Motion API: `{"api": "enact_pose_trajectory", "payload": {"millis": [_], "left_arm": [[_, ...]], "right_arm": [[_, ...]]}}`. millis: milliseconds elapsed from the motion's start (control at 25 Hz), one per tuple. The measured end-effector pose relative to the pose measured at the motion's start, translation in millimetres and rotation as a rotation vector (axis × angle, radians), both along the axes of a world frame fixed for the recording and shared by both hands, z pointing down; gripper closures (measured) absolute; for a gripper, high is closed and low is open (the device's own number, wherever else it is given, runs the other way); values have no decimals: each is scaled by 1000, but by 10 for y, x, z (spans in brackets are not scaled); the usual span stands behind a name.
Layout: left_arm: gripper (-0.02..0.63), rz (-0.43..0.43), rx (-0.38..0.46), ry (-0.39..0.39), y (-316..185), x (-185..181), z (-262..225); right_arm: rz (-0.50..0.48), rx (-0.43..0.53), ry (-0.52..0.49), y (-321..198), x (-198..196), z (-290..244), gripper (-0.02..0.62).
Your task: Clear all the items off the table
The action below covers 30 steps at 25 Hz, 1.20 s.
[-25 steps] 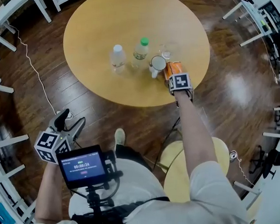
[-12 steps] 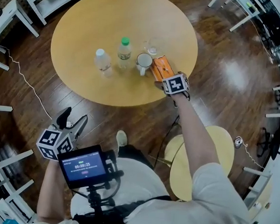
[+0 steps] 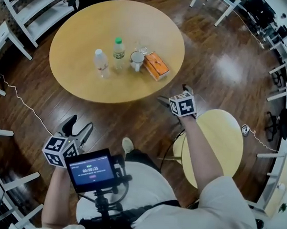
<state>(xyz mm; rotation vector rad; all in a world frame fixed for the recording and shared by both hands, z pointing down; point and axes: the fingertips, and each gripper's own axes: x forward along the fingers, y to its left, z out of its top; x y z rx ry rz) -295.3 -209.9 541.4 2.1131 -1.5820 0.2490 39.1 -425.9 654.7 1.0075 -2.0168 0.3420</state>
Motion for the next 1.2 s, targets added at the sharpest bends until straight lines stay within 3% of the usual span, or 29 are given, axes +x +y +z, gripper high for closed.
{"api": "enact_pose_trajectory", "payload": {"millis": [160,280,560,920,1200], "left_arm": [[290,72,46,11,422,220,-96],[288,137,62,36,750,441,-118],[288,243,113,112,1194,967,-146],[288,390,91,93,1604,1690,-99],[288,519,78,79,1916,2646,-66]], "right_arm": [[-10,107,-122,911,22,-530,-23],[44,149,-197,1655,184,-810,-23],[171,186,-148,3187,836,-1096,-23],[362,237,-220,4186,1545,-1316,-23],[506,222,-282,5006,2433,-1130,-22]]}}
